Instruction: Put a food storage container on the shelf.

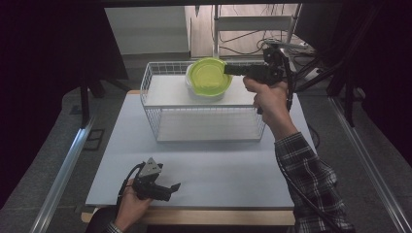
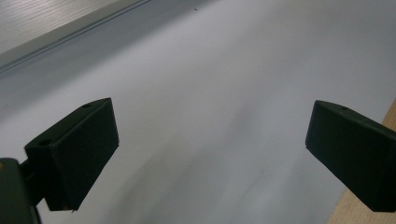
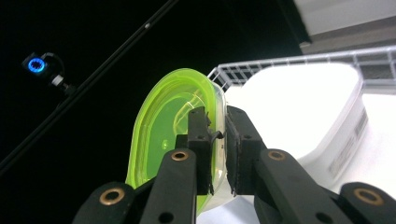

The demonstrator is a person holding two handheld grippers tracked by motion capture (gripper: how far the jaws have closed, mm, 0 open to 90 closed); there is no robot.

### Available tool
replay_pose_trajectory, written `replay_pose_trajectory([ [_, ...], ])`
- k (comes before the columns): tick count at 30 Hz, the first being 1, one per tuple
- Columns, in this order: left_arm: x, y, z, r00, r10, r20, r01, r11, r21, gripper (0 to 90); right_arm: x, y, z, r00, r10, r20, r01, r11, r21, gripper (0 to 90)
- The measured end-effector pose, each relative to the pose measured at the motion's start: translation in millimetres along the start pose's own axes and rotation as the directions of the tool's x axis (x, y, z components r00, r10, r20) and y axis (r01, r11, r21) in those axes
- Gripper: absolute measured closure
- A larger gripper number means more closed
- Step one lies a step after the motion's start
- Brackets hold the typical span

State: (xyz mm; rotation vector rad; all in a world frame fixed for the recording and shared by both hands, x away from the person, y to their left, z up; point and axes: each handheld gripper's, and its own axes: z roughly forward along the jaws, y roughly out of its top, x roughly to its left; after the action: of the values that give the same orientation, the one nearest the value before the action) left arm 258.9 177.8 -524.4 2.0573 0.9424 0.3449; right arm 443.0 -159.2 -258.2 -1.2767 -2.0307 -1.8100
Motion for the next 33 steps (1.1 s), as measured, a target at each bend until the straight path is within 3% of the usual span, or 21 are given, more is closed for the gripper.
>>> replay_pose_trajectory([
  [18,0.4,-0.4,-0.5,0.9999,0.001,0.013,-0.001,1.0000,0.002,2.7,-7.7,25.0,38.1,0.9895,0.038,0.139,-0.027,0.996,-0.080,81.6],
  [26,-0.2,-0.4,0.1,0.9999,0.004,0.014,-0.004,1.0000,0.008,2.8,-15.6,26.0,42.6,0.9826,0.081,0.167,-0.070,0.995,-0.069,80.1],
  [30,-0.4,-0.4,0.7,0.9999,0.006,0.015,-0.006,0.9999,0.013,2.8,-13.9,27.3,43.4,0.9698,0.049,0.239,-0.038,0.998,-0.049,76.3],
  [33,-0.5,-0.4,0.8,0.9999,0.008,0.015,-0.008,0.9999,0.015,2.8,-14.2,27.7,45.1,0.9682,0.047,0.246,-0.036,0.998,-0.049,73.9],
])
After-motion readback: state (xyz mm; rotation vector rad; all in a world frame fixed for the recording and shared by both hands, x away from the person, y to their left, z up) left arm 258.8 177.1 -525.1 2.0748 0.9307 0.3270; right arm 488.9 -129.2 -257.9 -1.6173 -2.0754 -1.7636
